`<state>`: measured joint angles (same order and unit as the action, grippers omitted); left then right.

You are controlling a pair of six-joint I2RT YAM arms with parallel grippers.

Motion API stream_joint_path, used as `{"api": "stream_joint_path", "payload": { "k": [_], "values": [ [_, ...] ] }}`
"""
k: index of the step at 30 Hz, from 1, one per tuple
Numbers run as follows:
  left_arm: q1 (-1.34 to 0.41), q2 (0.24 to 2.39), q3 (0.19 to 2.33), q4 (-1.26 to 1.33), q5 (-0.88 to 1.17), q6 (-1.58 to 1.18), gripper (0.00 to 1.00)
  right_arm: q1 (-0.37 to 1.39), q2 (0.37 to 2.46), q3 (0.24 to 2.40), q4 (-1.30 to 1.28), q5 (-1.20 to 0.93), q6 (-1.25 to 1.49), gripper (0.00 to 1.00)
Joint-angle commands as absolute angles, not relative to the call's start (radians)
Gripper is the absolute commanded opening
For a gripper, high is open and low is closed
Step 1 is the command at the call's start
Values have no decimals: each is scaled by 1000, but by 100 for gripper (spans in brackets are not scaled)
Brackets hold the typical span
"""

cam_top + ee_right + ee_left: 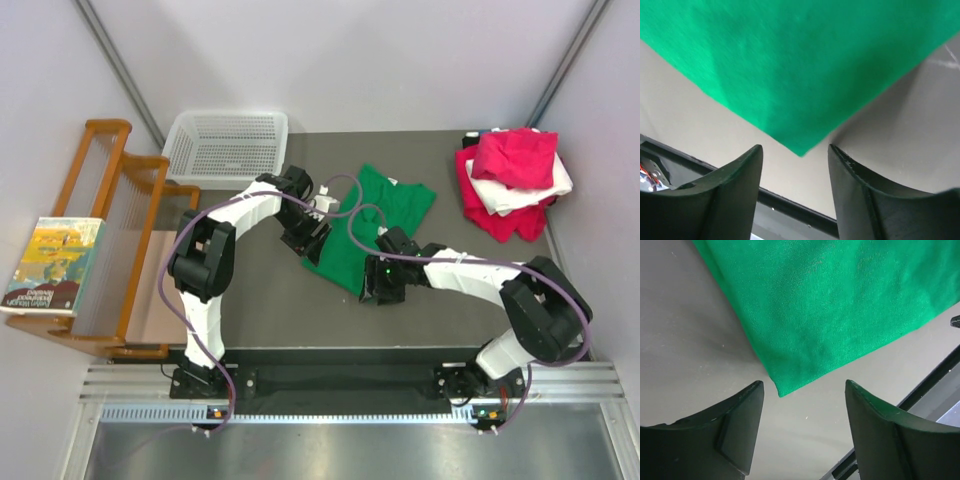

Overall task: Fold and stack the t-shirts
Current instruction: Fold the tshirt

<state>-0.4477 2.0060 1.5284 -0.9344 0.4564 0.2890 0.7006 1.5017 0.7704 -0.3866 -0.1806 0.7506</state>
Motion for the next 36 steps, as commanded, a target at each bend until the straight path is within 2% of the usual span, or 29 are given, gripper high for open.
{"api": "stream_joint_path", "payload": {
  "k": [1,3,6,7,10,19,25,27,29,30,33,36],
  "values": [
    [-451,1994,1525,-881,471,279,68,716,1529,841,-357,-164,727,52],
    [-451,1994,1519,-871,471,272,65,716,1534,850,-360,-152,727,50],
    [-451,1997,1499,-851,469,262,61,716,1539,854,-362,-141,726,40],
    [-451,1999,1494,-847,468,259,59,716,1539,854,-362,-141,729,34],
    [-451,2009,1483,-841,485,250,57,715,1540,851,-362,-143,733,25],
    [-460,2029,1474,-836,489,244,55,716,1519,836,-377,-147,742,25],
    [-466,2037,1456,-848,482,248,40,716,1516,825,-373,-158,755,24],
    [-468,2034,1447,-856,476,256,30,716,1517,824,-373,-160,756,24],
    [-468,2028,1442,-856,474,258,23,716,1517,821,-374,-161,758,20],
    [-468,2026,1440,-856,476,256,15,716,1517,821,-373,-163,758,17],
    [-468,2022,1453,-867,473,258,0,716,1513,824,-391,-160,759,0],
    [-468,2013,1469,-884,465,265,0,716,1484,819,-413,-150,759,0]
  ]
}}
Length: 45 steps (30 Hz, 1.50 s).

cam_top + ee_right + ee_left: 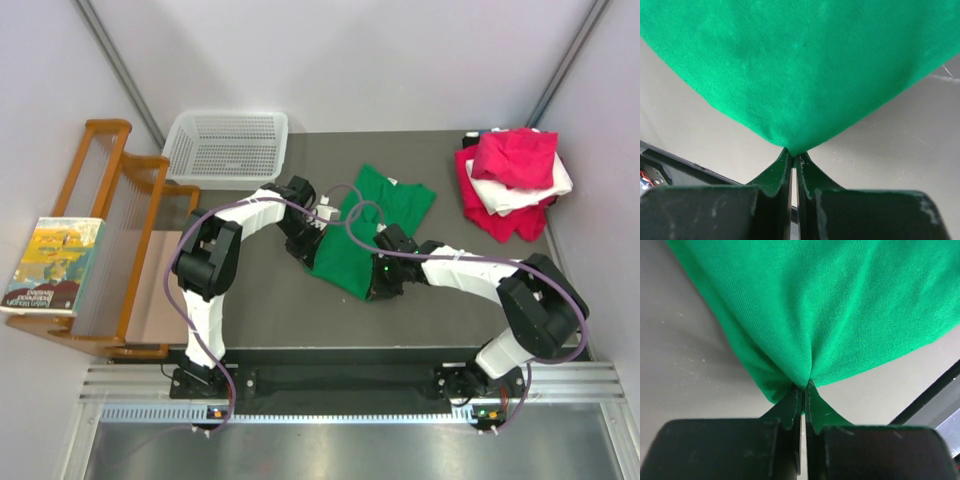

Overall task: Fold and stack the t-shirts
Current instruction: Fold the tshirt

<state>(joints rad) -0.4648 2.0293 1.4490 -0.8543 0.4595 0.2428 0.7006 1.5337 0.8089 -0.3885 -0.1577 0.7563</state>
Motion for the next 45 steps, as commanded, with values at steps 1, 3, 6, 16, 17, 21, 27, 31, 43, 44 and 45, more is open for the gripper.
{"api": "stream_joint_path", "payload": {
  "k": [1,3,6,16,17,21,27,31,43,44,45],
  "values": [
    [-468,2010,1473,-890,463,267,0,716,1473,815,-417,-149,759,0],
    [-468,1996,1482,-919,463,281,0,716,1436,804,-440,-146,756,0],
    [-468,1970,1496,-983,474,316,0,716,1376,785,-472,-147,755,0],
    [-468,1778,1488,-1242,503,521,0,721,1152,690,-603,-170,767,0],
    [-468,1763,1489,-1280,503,531,0,722,1135,671,-613,-179,775,0],
    [-469,1695,1506,-1371,511,569,0,744,1031,646,-661,-189,814,0],
    [-480,1617,1490,-1413,532,561,0,805,892,681,-744,-184,868,0],
    [-482,1602,1496,-1411,561,545,0,822,841,764,-804,-150,871,0],
    [-482,1631,1651,-1103,601,329,0,810,945,865,-755,-26,798,0],
    [-482,1638,1673,-1065,595,313,0,808,951,862,-735,-31,802,0],
    [-482,1650,1692,-1054,591,301,0,804,957,859,-726,-31,801,0]
  ]
}}
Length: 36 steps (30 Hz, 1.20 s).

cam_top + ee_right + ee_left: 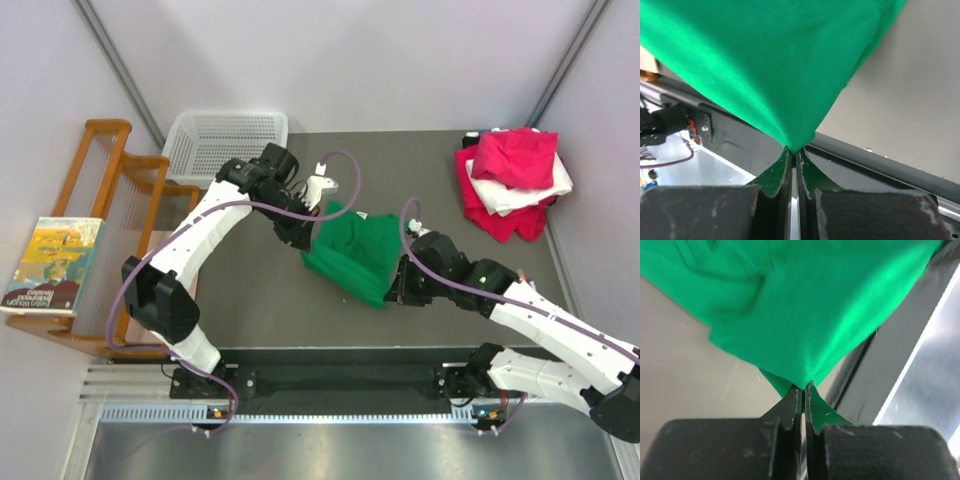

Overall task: Fold and stack the t-shirts
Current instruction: Fold the tshirt

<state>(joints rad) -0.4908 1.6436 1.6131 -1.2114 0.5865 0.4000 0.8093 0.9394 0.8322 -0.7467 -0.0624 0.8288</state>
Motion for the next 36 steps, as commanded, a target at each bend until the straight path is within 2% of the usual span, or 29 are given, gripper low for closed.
{"api": "stream_joint_path", "payload": {
  "k": [1,5,15,36],
  "values": [
    [-482,1679,1709,-1049,581,282,0,799,960,858,-721,-31,801,0],
    [-482,1761,1775,-1040,563,259,0,746,976,867,-703,-8,767,0],
    [-482,1894,1781,-945,537,222,0,437,1095,939,-611,-120,626,0],
    [-456,2137,2008,-916,460,212,0,261,1489,1129,-449,-267,540,0]
  ]
}}
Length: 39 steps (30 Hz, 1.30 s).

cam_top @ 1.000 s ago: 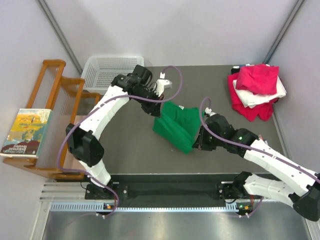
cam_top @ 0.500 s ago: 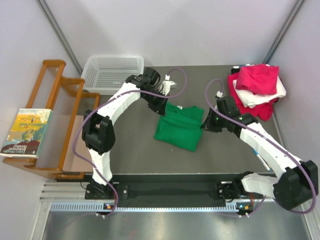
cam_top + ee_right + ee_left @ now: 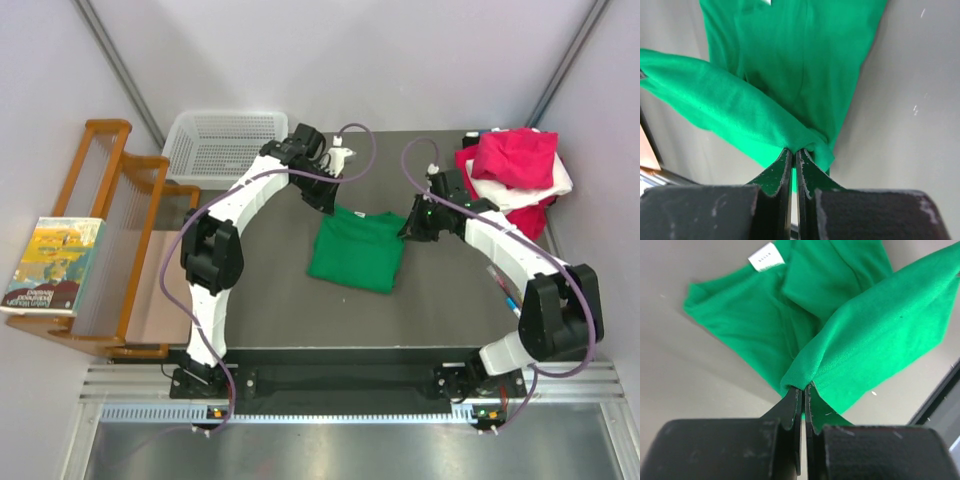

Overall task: Fold and stack the t-shirts
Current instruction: Fold the tshirt

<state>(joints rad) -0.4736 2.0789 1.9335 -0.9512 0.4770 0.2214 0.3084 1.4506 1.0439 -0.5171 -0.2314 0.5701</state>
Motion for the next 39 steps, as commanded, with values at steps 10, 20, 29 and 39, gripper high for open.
{"api": "stream_joint_path", "payload": {
  "k": [10,20,29,39],
  "values": [
    [-433,2307,2147,-931,436,206,0,195,1658,1167,-374,-330,546,0],
    [-407,2416,2286,-927,408,199,0,170,1818,1246,-339,-333,541,0],
    [-388,2401,2234,-876,411,190,0,146,1887,1331,-357,-321,528,0],
    [-347,2347,2155,-825,376,161,70,120,1974,1407,-390,-354,518,76]
  ]
}}
